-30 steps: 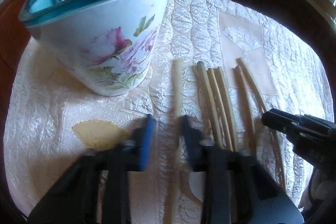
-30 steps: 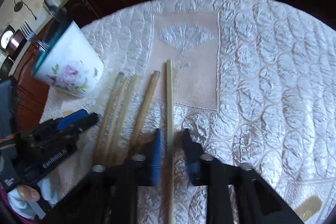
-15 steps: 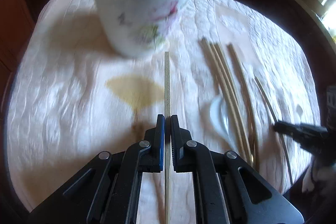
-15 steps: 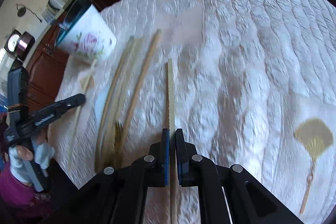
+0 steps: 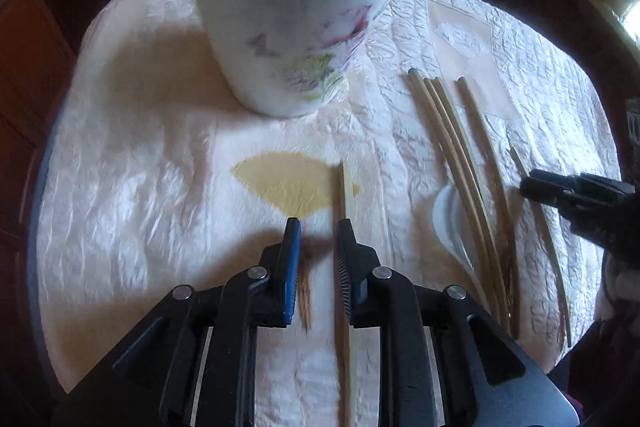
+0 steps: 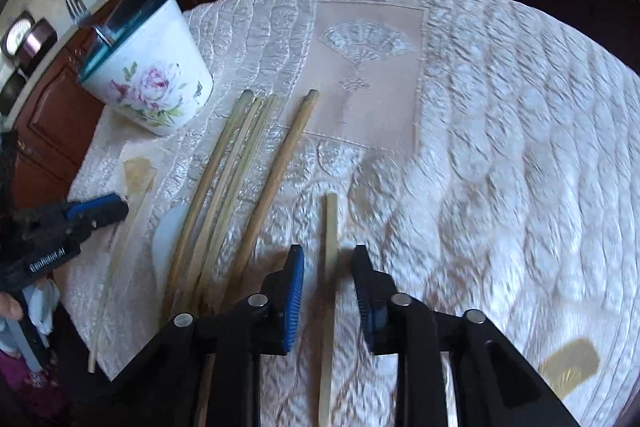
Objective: Organize utensils
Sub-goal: 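Lift the chopsticks and carry them over the holder with both tools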
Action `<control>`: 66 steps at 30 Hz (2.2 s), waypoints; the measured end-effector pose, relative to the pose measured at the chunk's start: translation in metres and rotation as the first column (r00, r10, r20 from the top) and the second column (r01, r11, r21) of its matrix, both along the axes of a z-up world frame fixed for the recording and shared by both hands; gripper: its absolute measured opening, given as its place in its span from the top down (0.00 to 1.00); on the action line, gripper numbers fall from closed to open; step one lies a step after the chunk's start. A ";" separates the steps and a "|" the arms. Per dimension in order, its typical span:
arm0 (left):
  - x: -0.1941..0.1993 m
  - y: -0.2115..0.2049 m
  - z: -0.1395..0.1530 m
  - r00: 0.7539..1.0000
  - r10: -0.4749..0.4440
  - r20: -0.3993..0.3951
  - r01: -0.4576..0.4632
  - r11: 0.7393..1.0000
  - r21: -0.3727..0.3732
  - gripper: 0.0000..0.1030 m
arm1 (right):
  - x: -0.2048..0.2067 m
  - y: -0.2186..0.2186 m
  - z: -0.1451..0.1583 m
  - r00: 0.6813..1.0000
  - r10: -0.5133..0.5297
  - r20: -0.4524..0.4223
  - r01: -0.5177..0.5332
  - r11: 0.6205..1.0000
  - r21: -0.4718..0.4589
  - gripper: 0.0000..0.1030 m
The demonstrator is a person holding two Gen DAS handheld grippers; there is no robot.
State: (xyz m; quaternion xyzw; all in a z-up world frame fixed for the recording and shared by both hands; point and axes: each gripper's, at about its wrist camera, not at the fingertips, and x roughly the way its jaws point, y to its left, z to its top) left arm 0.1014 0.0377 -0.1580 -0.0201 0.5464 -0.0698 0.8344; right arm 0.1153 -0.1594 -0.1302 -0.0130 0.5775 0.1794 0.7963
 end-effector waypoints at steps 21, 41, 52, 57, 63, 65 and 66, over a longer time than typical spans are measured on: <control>0.030 -0.026 -0.004 0.996 -0.084 -0.031 0.083 0.996 -0.032 0.75 | -0.011 -0.023 0.031 1.000 -0.015 0.026 0.012 0.991 0.133 0.95; -0.019 0.032 0.119 0.970 -0.009 0.243 0.064 0.974 -0.216 0.96 | -0.031 -0.020 0.157 0.976 0.000 0.219 -0.078 0.934 0.349 0.95; -0.021 0.071 0.219 0.902 0.082 0.424 0.037 0.964 -0.263 0.96 | 0.000 0.021 0.238 0.921 0.025 0.388 -0.186 0.905 0.384 0.95; -0.002 0.081 0.253 0.870 0.110 0.480 0.015 0.968 -0.250 0.96 | 0.029 0.053 0.268 0.885 0.007 0.466 -0.195 0.913 0.357 0.95; 0.035 0.082 0.268 0.836 0.147 0.529 -0.045 0.979 -0.199 0.96 | 0.073 0.091 0.272 0.867 -0.026 0.498 -0.165 0.928 0.335 0.95; 0.047 0.084 0.267 0.833 0.156 0.530 -0.053 0.977 -0.205 0.96 | 0.082 0.100 0.273 0.861 -0.024 0.508 -0.167 0.930 0.327 0.95; 0.053 0.084 0.266 0.829 0.160 0.535 -0.061 0.978 -0.198 0.96 | 0.089 0.107 0.273 0.856 -0.022 0.517 -0.169 0.932 0.320 0.95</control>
